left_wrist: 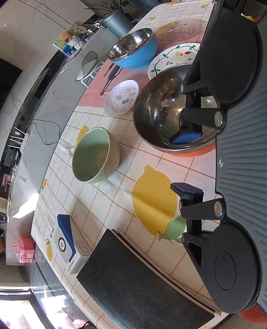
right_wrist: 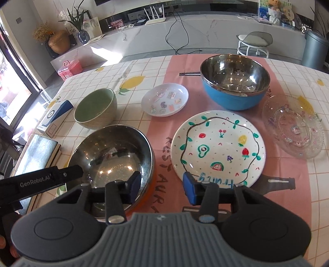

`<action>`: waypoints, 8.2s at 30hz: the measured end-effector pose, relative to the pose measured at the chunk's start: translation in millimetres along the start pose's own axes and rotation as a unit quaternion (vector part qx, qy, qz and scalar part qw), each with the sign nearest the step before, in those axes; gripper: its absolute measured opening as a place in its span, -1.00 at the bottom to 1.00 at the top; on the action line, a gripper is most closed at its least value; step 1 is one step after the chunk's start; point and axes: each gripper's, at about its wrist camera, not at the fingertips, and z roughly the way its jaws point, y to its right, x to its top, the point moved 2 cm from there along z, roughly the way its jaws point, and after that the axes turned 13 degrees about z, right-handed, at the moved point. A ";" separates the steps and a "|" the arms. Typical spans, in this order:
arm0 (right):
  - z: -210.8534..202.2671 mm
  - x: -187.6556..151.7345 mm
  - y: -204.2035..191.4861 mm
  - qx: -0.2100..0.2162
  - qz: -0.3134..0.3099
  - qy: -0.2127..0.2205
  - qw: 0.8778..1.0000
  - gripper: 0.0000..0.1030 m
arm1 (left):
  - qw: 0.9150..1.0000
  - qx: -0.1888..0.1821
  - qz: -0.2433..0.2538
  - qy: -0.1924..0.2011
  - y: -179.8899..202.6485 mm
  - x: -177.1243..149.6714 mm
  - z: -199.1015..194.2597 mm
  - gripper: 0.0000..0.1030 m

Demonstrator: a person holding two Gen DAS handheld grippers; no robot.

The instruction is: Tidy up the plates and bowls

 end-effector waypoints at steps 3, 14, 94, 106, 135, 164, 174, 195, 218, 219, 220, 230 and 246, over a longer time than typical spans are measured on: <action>6.7 0.1 -0.3 0.008 0.011 -0.010 1.000 -0.29 | 1.000 -0.005 0.002 -0.004 2.0 -1.2 2.9 -0.30; 0.0 -1.3 -4.8 0.034 0.039 -0.026 0.998 -0.76 | 1.000 0.004 0.020 -0.006 14.6 0.3 -9.1 -0.82; -101.7 108.0 121.3 -0.028 0.097 0.062 0.993 0.02 | 0.985 -0.103 0.140 -0.008 156.6 101.4 -20.3 0.19; -30.6 169.7 128.1 -0.068 0.129 0.039 0.988 0.02 | 0.992 -0.092 0.076 -0.039 160.0 151.9 66.6 0.26; 57.8 186.1 140.7 -0.054 0.172 -0.033 0.983 -0.74 | 0.988 -0.081 0.092 -0.093 187.9 149.1 136.4 -0.80; -70.9 138.4 102.5 -0.005 0.129 -0.017 0.992 -0.76 | 0.990 -0.046 0.111 -0.068 179.7 116.5 -10.4 -0.84; -113.1 84.5 74.4 0.029 0.097 -0.088 0.991 -0.76 | 0.989 -0.013 0.121 -0.084 151.7 75.7 -75.0 -0.83; -95.7 -2.7 36.4 -0.020 0.003 -0.186 0.982 -0.77 | 0.979 -0.016 0.084 -0.184 94.8 -6.3 -69.4 -0.83; -59.8 -8.3 29.7 -0.058 -0.020 -0.212 0.975 -0.79 | 0.970 0.014 0.111 -0.214 96.1 -20.5 -37.3 -0.84; -59.6 -8.5 29.5 -0.058 -0.021 -0.212 0.975 -0.79 | 0.970 0.015 0.110 -0.217 95.6 -21.2 -36.2 -0.83; -59.3 -8.6 29.1 -0.059 -0.023 -0.211 0.975 -0.79 | 0.970 0.016 0.110 -0.216 95.4 -21.6 -35.8 -0.83; -64.7 -5.4 26.7 -0.049 -0.032 -0.200 0.978 -0.63 | 0.970 -0.002 0.113 -0.216 95.0 -20.3 -38.9 -0.61; -40.4 -17.5 49.4 -0.021 0.025 -0.232 0.972 -0.49 | 0.976 -0.047 0.096 -0.188 79.9 -37.7 -23.6 -0.46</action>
